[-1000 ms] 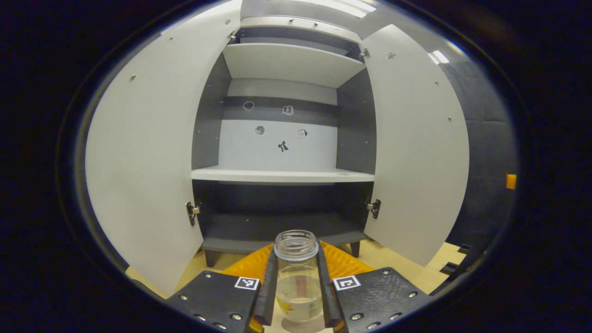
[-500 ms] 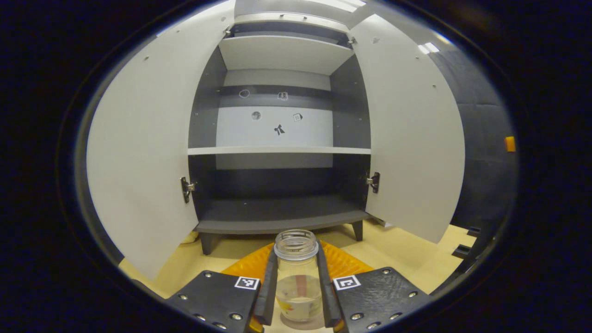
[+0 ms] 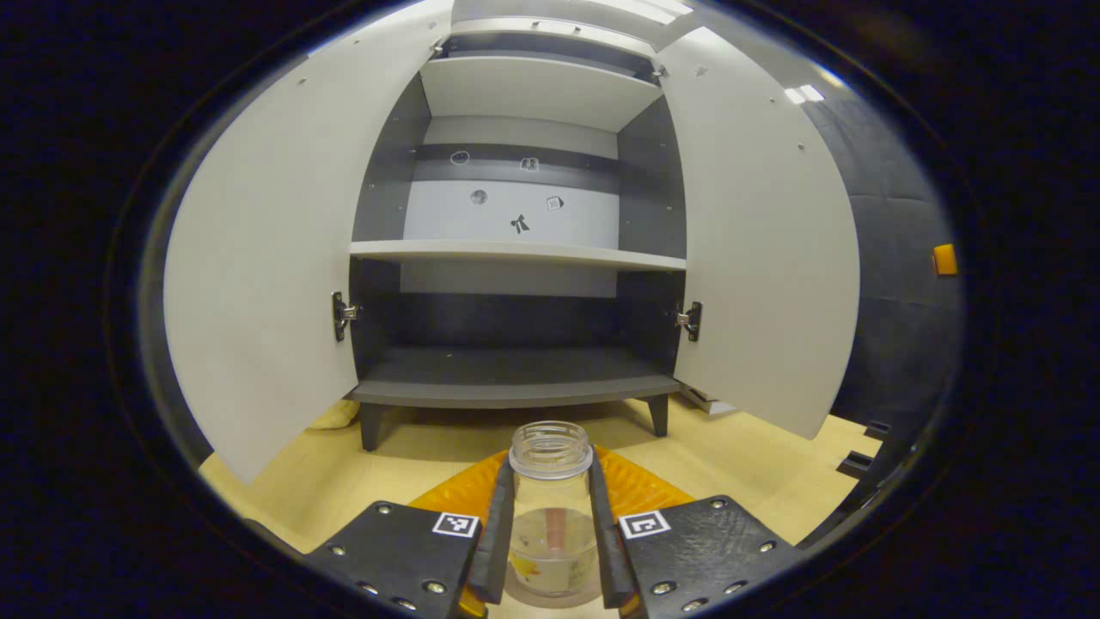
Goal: Grasp the bottle in the cabinet with the left hand and place it on the coaster, then close the right door with the right hand and the left door with the left hand.
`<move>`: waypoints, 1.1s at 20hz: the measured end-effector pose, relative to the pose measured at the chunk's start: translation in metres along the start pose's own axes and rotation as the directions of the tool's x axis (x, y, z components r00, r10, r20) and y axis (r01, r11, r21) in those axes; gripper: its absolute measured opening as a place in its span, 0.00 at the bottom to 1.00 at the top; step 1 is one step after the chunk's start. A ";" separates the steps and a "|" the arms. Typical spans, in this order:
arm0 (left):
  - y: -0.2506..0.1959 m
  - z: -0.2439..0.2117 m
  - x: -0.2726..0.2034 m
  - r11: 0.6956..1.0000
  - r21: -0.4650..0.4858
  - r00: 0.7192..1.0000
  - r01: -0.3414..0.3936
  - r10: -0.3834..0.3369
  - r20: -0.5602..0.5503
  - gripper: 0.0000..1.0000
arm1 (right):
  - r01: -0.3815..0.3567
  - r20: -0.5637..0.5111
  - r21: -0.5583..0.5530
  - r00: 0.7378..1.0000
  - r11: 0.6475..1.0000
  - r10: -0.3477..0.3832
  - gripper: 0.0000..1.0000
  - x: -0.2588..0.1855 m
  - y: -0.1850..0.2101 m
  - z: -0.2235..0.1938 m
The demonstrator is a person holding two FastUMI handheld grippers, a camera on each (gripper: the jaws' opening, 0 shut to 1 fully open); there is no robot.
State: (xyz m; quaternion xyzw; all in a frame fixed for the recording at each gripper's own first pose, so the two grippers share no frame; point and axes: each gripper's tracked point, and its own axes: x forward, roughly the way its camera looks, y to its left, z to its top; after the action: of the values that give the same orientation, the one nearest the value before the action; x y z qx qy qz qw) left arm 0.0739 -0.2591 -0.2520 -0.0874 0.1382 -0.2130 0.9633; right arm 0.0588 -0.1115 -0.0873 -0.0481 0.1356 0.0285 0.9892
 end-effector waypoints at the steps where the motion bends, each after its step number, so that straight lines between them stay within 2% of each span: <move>1: -0.003 0.002 -0.001 1.000 -0.001 1.000 0.001 -0.001 -0.001 0.48 | 0.001 0.002 0.004 1.000 1.000 -0.001 0.96 -0.001 -0.001 0.000; 2: -0.006 0.004 -0.003 1.000 -0.004 1.000 0.003 -0.003 0.003 0.52 | 0.000 0.005 0.010 1.000 1.000 0.000 0.96 -0.001 -0.001 0.002; 3: -0.009 0.009 -0.005 1.000 -0.001 1.000 0.003 -0.003 0.010 0.68 | 0.000 0.007 0.015 1.000 1.000 0.000 0.96 -0.002 -0.001 0.002; 4: -0.011 0.012 -0.009 1.000 0.008 1.000 -0.002 0.002 0.013 0.75 | 0.001 0.011 0.020 1.000 1.000 -0.001 0.96 -0.002 -0.002 0.004; 5: -0.014 0.017 -0.012 1.000 0.018 1.000 -0.007 0.007 0.015 0.77 | 0.002 0.015 0.025 1.000 1.000 -0.002 0.96 -0.003 -0.004 0.006; 8: -0.021 0.035 -0.021 0.999 0.033 1.000 -0.017 0.016 0.026 0.79 | 0.004 0.042 0.058 0.999 0.998 -0.007 0.96 -0.005 -0.011 0.019; 9: -0.022 0.043 -0.026 0.999 0.036 0.999 -0.020 0.019 0.032 0.79 | 0.005 0.055 0.070 0.998 0.998 -0.009 0.92 -0.003 -0.020 0.026; 10: -0.024 0.053 -0.030 0.999 0.037 0.999 -0.024 0.023 0.041 0.79 | 0.007 0.064 0.077 0.998 0.997 -0.012 0.96 0.001 -0.027 0.033; 15: -0.027 0.099 -0.060 0.996 0.071 0.995 -0.048 0.041 0.094 0.77 | -0.018 0.101 0.118 0.995 0.993 0.006 0.96 0.026 -0.048 0.062; 19: -0.025 0.128 -0.090 0.996 0.073 0.993 -0.051 0.043 0.111 0.78 | -0.107 0.068 0.131 0.993 0.986 0.099 0.96 0.046 -0.040 0.077; 22: -0.012 0.148 -0.113 0.994 0.059 0.987 -0.087 0.078 0.139 0.77 | -0.121 0.077 0.091 0.991 0.988 0.114 0.96 0.062 -0.042 0.096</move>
State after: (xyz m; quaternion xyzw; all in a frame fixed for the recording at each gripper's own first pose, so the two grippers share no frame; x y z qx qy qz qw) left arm 0.0158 -0.2046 -0.0834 -0.0647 0.0686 -0.1709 0.9808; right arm 0.1469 -0.1404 -0.0083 0.0086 0.1040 0.0819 0.9912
